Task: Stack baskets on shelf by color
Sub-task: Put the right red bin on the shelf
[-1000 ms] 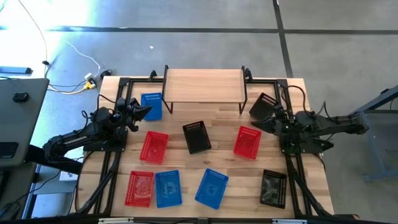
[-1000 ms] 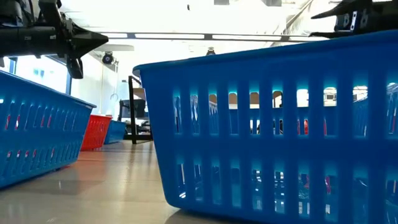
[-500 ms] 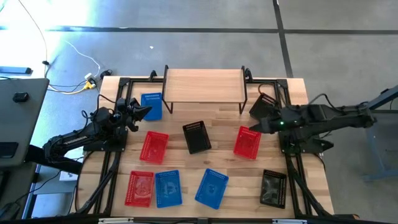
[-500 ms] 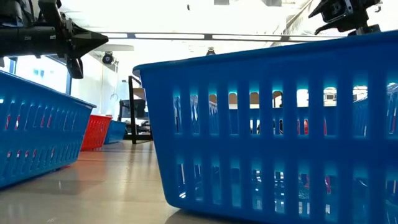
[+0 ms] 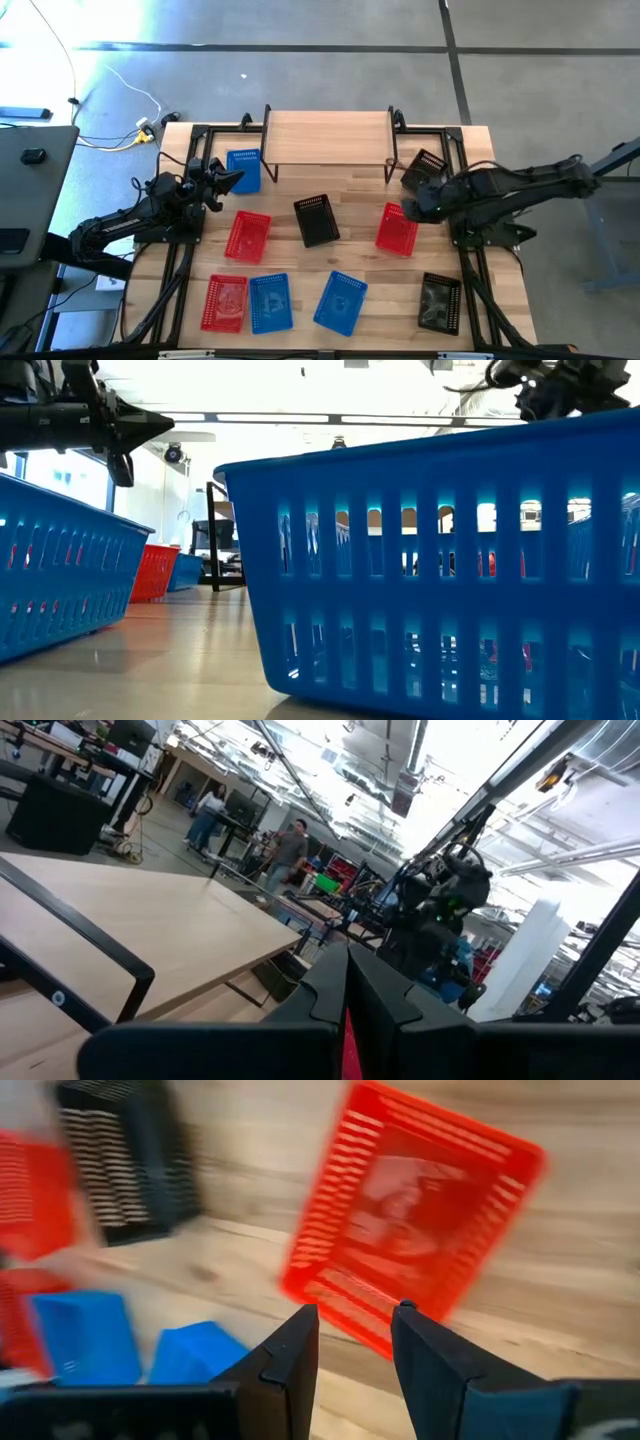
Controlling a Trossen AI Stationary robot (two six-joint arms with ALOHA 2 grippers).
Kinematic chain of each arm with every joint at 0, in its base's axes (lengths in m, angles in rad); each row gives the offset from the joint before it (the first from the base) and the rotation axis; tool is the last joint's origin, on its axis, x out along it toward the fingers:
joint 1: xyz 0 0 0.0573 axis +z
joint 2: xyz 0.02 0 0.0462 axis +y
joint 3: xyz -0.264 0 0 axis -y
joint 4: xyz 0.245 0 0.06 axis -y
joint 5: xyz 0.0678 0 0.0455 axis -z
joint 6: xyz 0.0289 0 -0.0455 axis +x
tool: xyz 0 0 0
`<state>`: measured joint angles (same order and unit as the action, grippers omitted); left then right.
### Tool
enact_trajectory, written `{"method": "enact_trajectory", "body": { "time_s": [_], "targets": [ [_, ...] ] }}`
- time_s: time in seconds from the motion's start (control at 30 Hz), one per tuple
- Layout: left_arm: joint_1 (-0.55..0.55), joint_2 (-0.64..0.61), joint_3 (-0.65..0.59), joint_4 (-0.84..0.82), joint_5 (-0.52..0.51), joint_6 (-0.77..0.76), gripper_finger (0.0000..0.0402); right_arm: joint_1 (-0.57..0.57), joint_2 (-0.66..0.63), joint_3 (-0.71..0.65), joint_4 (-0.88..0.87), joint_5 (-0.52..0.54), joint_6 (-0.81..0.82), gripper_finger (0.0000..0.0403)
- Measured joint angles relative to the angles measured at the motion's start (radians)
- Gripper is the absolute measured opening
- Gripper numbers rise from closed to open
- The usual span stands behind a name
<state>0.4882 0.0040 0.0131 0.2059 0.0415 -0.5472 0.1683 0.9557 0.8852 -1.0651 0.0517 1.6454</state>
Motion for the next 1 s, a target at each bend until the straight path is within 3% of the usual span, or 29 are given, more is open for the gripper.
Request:
{"method": "enact_trajectory", "body": {
  "time_s": [0.47, 1.0],
  "targets": [
    [0.000, 0.000, 0.000, -0.003, 0.001, 0.000, 0.0000, 0.097, 0.192, 0.000, -0.080, 0.011, 0.195, 0.0114],
    [0.000, 0.000, 0.000, -0.004, 0.001, 0.000, 0.0000, 0.123, 0.464, 0.000, -0.038, -0.001, 0.217, 0.0114]
  ]
}}
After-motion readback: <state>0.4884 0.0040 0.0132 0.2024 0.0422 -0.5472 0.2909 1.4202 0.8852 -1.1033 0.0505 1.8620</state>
